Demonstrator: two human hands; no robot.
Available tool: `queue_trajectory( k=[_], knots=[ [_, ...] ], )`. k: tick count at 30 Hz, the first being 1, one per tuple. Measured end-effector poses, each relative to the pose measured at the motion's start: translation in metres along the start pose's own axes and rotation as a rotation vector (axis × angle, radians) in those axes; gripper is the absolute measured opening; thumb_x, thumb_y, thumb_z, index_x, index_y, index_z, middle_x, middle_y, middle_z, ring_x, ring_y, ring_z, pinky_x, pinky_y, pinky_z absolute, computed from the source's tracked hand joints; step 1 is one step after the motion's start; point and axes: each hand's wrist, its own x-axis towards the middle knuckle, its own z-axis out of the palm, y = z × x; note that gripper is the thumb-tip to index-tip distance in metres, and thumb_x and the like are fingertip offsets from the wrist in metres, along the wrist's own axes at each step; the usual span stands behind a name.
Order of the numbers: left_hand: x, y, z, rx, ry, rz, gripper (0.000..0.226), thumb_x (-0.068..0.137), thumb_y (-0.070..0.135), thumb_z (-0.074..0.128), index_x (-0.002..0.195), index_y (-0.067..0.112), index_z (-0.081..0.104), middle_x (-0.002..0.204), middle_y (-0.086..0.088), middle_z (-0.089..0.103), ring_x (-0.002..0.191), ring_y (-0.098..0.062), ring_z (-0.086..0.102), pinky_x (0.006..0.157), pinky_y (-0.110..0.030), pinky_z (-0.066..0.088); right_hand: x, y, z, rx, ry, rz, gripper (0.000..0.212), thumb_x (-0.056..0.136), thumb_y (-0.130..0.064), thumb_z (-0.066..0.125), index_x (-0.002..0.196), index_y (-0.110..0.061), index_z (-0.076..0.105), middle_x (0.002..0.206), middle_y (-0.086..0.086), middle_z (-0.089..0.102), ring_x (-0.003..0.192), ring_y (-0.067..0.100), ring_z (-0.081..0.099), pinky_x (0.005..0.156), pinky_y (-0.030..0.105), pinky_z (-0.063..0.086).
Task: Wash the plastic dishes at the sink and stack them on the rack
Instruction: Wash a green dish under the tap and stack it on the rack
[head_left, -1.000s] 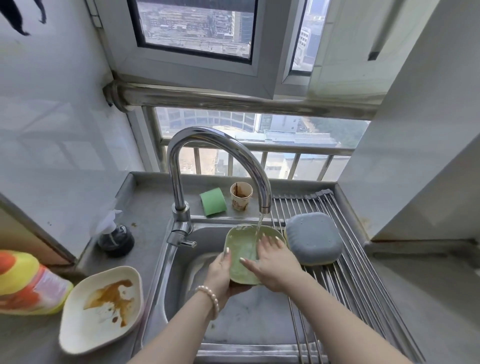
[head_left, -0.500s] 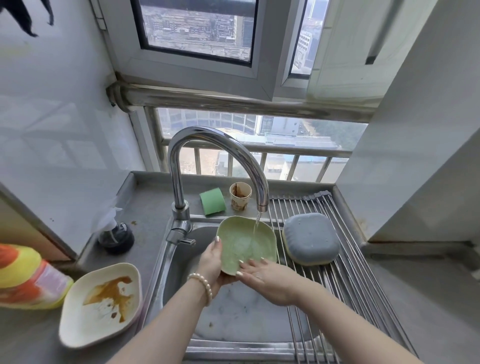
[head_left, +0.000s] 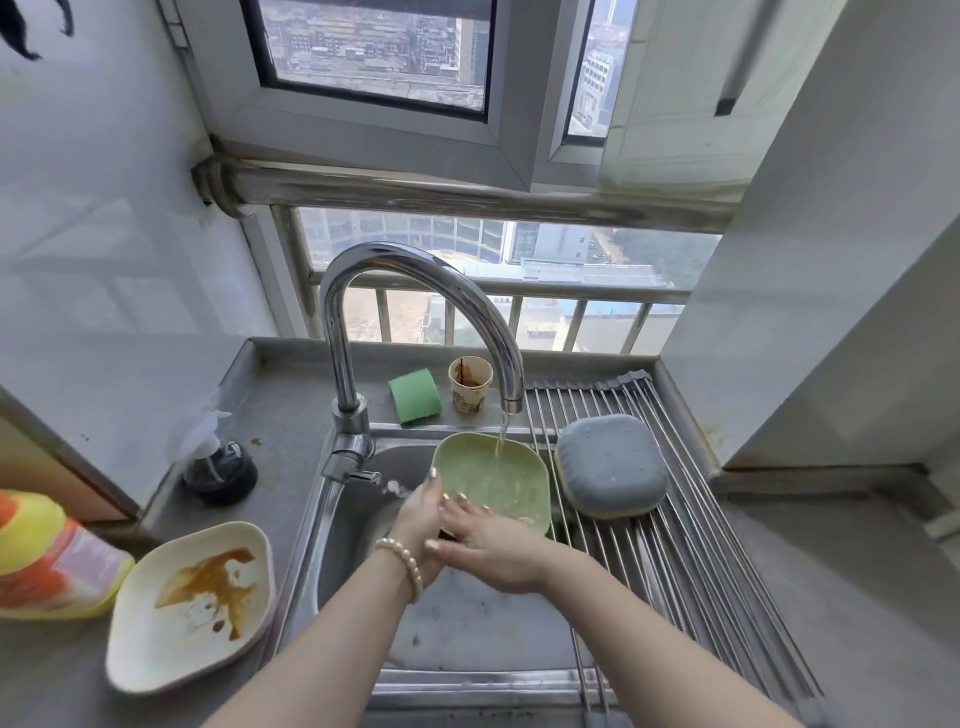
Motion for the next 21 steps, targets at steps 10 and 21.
queue_trajectory(
  k=[10,21],
  knots=[
    [0.004,0.032,0.005,0.021,0.011,0.019,0.041,0.100,0.001,0.036,0.139,0.009,0.040,0.111,-0.017,0.061,0.084,-0.030,0.063,0.065,-0.043,0.057,-0.019,0.034,-0.002,0.472,0.740,-0.020,0.015,0.070,-0.006,0.081,0.063,-0.010,0.068,0.064,-0.005,0.063,0.065,0.006,0.059,0.065,0.020,0.046],
    [0.008,0.039,0.029,1.027,0.197,0.521,0.069,0.053,0.066,0.080,0.098,0.026,0.047,0.094,0.003,0.065,0.086,-0.018,0.062,0.081,-0.034,0.051,0.007,0.032,-0.035,1.519,0.809,0.336,0.027,0.095,-0.019,0.056,0.072,-0.007,0.062,0.064,0.007,0.063,0.058,0.018,0.057,0.055,0.028,0.050]
  ],
)
